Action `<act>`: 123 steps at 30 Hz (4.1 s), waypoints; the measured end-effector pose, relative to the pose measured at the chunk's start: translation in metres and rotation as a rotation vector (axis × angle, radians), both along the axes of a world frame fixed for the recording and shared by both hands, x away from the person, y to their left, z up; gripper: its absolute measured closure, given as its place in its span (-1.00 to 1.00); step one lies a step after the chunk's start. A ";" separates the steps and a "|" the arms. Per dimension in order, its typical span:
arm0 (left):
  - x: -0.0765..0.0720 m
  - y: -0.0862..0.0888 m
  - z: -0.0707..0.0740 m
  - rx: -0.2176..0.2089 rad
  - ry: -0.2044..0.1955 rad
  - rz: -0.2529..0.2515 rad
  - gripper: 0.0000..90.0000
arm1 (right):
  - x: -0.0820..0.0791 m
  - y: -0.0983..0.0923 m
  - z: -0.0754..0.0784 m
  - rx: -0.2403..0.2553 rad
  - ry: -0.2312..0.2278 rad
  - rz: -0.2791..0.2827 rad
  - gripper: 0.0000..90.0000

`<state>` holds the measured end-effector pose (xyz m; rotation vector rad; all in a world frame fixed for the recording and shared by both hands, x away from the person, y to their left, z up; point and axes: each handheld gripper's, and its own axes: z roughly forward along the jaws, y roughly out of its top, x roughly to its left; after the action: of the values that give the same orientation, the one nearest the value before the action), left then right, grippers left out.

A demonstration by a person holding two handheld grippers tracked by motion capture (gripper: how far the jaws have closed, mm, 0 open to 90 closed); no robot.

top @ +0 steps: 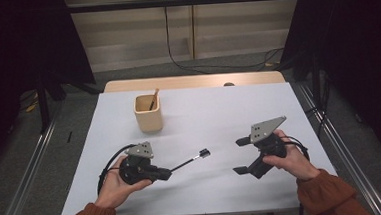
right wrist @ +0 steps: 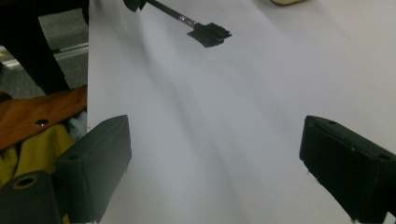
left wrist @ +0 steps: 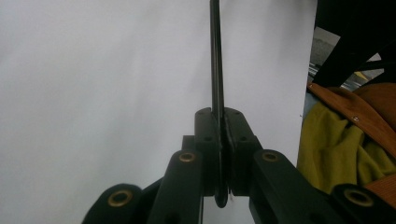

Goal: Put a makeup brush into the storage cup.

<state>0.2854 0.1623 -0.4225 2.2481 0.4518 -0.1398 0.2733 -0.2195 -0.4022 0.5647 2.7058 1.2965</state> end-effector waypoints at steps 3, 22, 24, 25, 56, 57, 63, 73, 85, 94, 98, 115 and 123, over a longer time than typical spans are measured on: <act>-0.001 0.002 0.000 -0.026 -0.008 0.003 0.90 | -0.002 0.000 -0.004 0.041 0.009 0.001 -0.83; -0.006 0.015 0.005 -0.174 -0.069 0.070 0.90 | -0.011 0.006 -0.011 0.229 -0.007 -0.031 -0.82; -0.007 0.015 0.005 -0.194 -0.074 0.074 0.90 | -0.012 0.008 -0.011 0.243 -0.010 -0.023 -0.82; -0.007 0.015 0.005 -0.198 -0.080 0.075 0.90 | -0.012 0.009 -0.011 0.248 -0.013 -0.023 -0.82; -0.012 -0.004 0.003 -0.337 -0.163 0.079 0.90 | -0.008 0.011 -0.006 0.363 0.008 -0.023 -0.68; -0.012 -0.005 0.004 -0.333 -0.168 0.082 0.90 | -0.008 0.012 -0.005 0.364 0.009 -0.020 -0.66; -0.011 -0.016 0.007 -0.345 -0.175 0.066 0.90 | -0.006 0.014 0.000 0.376 -0.003 -0.028 -0.65; -0.012 -0.028 0.004 -0.355 -0.185 0.062 0.90 | -0.003 0.018 0.002 0.382 -0.027 -0.038 -0.33; -0.014 -0.031 0.004 -0.358 -0.187 0.057 0.90 | 0.006 0.036 0.003 0.410 -0.006 -0.006 0.11; -0.015 -0.033 0.001 -0.347 -0.190 0.044 0.90 | 0.008 0.040 0.003 0.427 0.004 -0.022 0.29; -0.015 -0.035 -0.001 -0.344 -0.185 0.040 0.90 | 0.008 0.039 0.004 0.433 0.005 -0.022 0.34; -0.017 -0.042 -0.009 -0.308 -0.180 0.015 0.90 | 0.009 0.039 0.003 0.451 0.028 -0.004 0.69; -0.017 -0.046 -0.012 -0.292 -0.187 0.003 0.90 | 0.009 0.040 0.004 0.480 0.054 0.016 0.79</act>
<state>0.2683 0.1160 -0.4345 1.9523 0.3127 0.0073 0.2826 -0.1799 -0.3986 0.6207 2.4355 1.9766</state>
